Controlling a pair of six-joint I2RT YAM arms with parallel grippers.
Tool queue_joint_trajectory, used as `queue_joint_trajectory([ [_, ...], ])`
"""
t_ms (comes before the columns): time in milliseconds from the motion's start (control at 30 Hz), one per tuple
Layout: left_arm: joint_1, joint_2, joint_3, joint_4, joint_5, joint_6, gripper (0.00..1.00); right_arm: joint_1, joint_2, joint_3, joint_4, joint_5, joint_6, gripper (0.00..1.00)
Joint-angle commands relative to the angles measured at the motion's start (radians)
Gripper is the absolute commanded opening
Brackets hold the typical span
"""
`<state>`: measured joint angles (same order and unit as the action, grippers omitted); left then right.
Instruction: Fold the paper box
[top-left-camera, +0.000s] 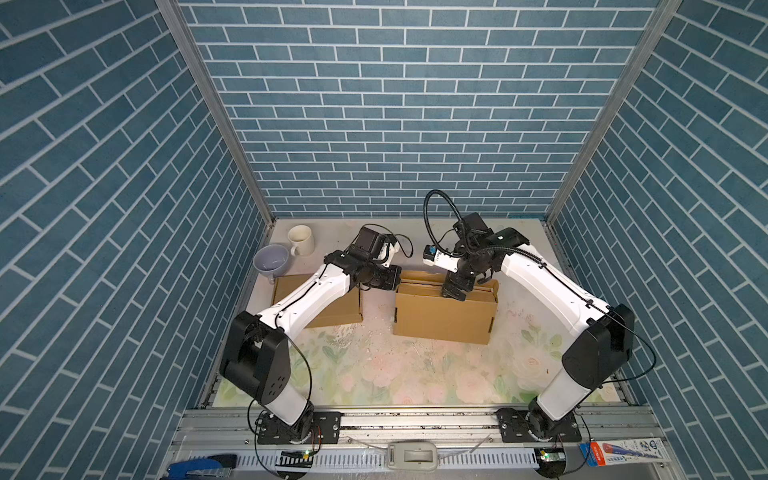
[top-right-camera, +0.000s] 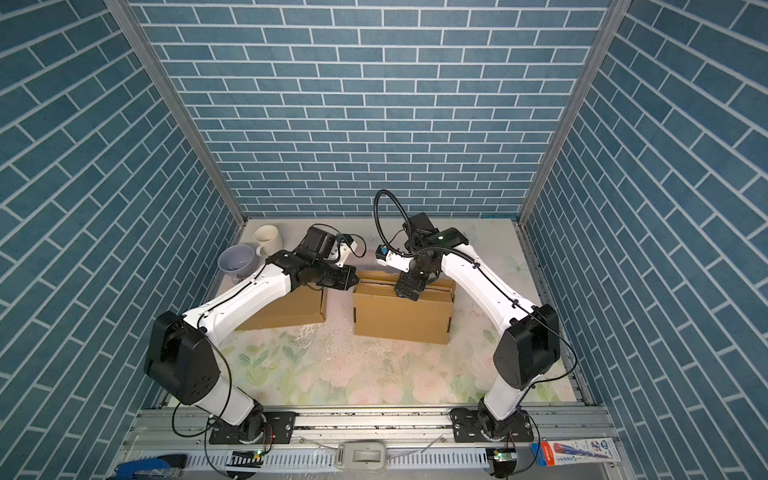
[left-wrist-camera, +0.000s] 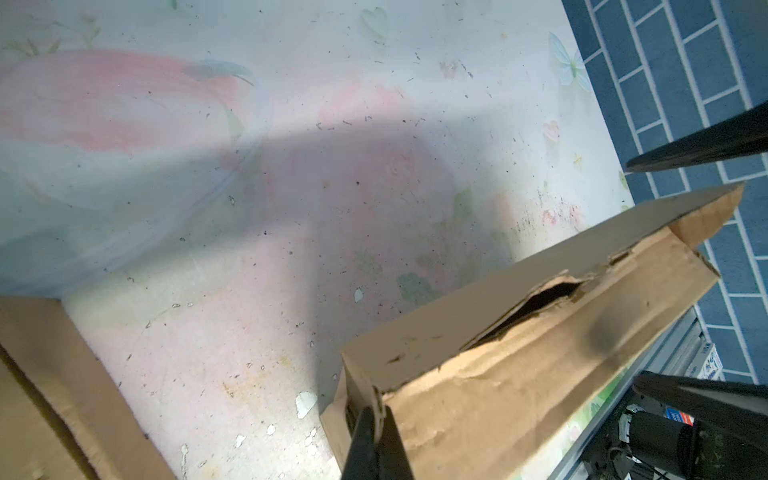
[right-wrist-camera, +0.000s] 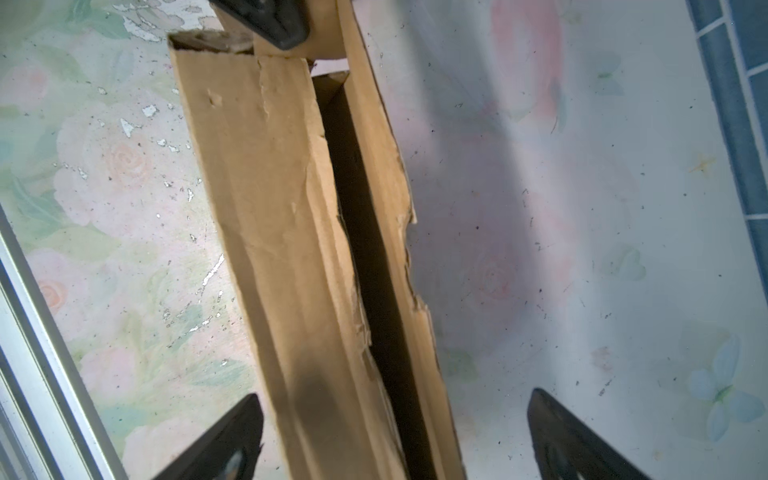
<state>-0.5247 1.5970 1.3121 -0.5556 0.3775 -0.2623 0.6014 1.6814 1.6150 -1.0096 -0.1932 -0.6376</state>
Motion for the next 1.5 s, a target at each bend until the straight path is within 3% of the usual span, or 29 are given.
queue_joint_trajectory([
  [0, -0.008, -0.014, 0.023, -0.004, -0.016, 0.021, 0.0, 0.0, 0.008, 0.055, -0.055, -0.023, -0.06, 0.99],
  [400, -0.015, -0.015, 0.018, 0.01, -0.02, 0.024, 0.0, 0.001, -0.039, 0.027, -0.081, -0.107, -0.015, 0.97],
  [1067, -0.018, -0.018, 0.011, 0.017, -0.022, 0.029, 0.0, 0.004, -0.025, -0.04, -0.075, -0.115, 0.013, 0.95],
  [1467, -0.026, -0.034, -0.016, 0.051, -0.021, 0.021, 0.0, 0.044, -0.042, -0.16, 0.055, -0.011, 0.053, 0.85],
])
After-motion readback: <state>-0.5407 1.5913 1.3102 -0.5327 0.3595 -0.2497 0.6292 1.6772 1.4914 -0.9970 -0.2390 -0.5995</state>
